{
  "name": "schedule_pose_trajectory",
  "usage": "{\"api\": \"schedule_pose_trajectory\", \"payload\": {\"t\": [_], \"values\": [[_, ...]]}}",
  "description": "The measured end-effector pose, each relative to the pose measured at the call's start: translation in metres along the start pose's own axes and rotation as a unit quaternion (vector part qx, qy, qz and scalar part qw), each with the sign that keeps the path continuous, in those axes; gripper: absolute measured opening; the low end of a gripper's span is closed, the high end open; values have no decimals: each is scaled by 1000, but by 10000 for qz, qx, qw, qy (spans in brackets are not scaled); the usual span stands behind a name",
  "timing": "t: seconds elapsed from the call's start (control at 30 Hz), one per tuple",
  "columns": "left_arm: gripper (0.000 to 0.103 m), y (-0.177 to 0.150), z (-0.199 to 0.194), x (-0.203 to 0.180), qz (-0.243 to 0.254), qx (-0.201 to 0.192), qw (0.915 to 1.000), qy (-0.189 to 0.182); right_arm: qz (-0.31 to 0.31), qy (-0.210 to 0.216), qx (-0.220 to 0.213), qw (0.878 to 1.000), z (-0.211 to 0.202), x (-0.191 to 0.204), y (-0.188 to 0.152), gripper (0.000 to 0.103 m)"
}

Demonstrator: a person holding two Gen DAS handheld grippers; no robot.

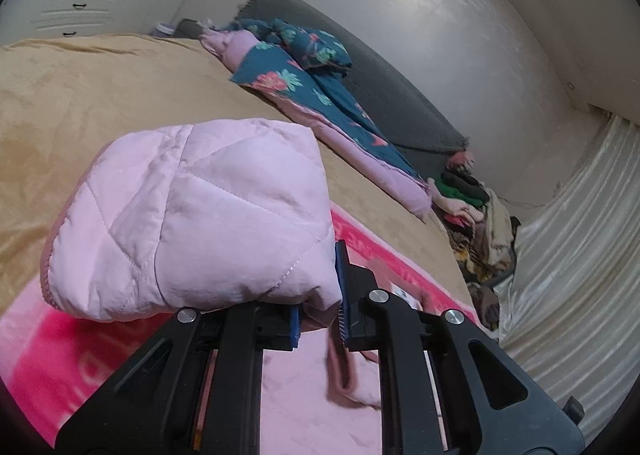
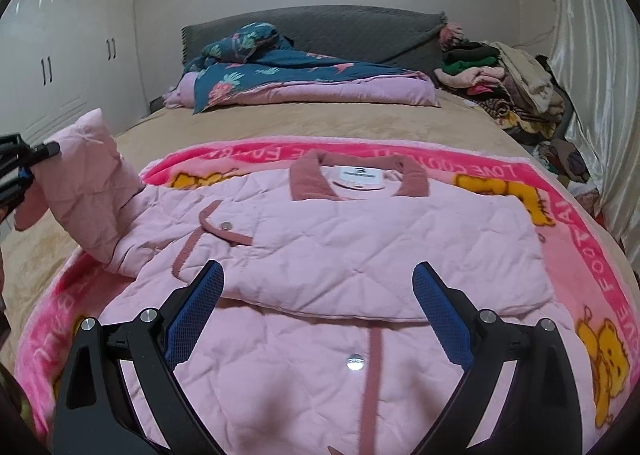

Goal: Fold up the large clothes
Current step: 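Carry the held sleeve across the jacket body and open the left tool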

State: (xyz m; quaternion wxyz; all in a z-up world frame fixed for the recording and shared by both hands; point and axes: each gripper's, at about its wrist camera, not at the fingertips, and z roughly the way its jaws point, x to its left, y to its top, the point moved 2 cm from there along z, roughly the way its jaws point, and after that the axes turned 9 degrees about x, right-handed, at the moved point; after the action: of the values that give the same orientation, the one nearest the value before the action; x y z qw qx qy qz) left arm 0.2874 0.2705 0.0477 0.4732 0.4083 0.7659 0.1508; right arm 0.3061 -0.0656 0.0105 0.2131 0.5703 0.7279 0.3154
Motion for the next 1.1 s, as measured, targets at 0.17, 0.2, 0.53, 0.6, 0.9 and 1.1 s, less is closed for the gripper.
{"api": "schedule_pose_trajectory", "payload": {"t": [0.17, 0.2, 0.53, 0.6, 0.9, 1.1], "values": [[7, -16, 9, -22, 235, 190, 9995, -30, 94, -101, -50, 9999, -11, -21, -6, 95], [7, -17, 10, -26, 280, 204, 9994, -30, 113, -134, -70, 9998, -13, -24, -9, 95], [7, -42, 12, -74, 966, 254, 9949, -143, 429, -240, -155, 9987, -25, -58, -20, 95], [7, -45, 13, -82, 1072, 283, 9936, -196, 469, -272, -171, 9984, -27, -64, -21, 95], [7, -77, 29, -126, 1795, 604, 9810, -416, 564, -781, -384, 9946, -40, -89, -22, 95], [7, -97, 46, -143, 2082, 827, 9733, -507, 772, -970, -328, 9917, -40, -111, -27, 95]]}}
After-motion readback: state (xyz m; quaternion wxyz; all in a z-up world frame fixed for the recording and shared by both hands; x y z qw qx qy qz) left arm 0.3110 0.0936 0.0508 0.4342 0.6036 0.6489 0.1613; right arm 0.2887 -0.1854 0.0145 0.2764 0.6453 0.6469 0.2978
